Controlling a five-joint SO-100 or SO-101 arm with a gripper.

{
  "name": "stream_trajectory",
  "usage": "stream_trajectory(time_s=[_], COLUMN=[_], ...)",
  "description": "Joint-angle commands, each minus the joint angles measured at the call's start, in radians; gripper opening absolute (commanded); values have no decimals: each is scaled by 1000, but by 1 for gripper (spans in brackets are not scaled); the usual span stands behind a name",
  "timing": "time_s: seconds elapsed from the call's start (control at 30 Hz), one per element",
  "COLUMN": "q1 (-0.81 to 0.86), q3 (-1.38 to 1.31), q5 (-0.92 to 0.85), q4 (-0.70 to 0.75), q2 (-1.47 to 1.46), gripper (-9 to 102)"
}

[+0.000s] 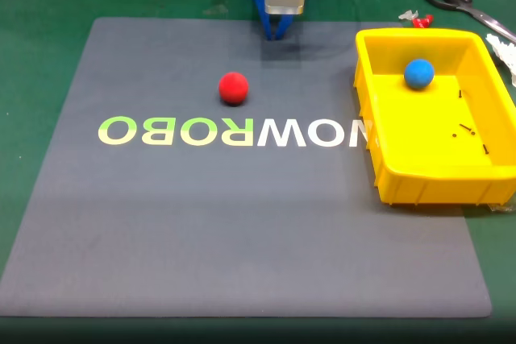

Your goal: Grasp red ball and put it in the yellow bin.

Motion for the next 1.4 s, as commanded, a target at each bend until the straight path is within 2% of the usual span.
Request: stream_trajectory(time_s=[0.0,0.9,0.93,1.0,1.1,1.2,1.37], q1=[8,8,9,14,32,69,126], q3=[26,26,26,26,26,3,-98], q5=[9,8,14,8,-17,-41,-98], q4=[-8,-8,-11,-11,-57,-106,-117], q2=[14,14,14,14,14,12,12], gripper=[0,0,2,18,35,39,39])
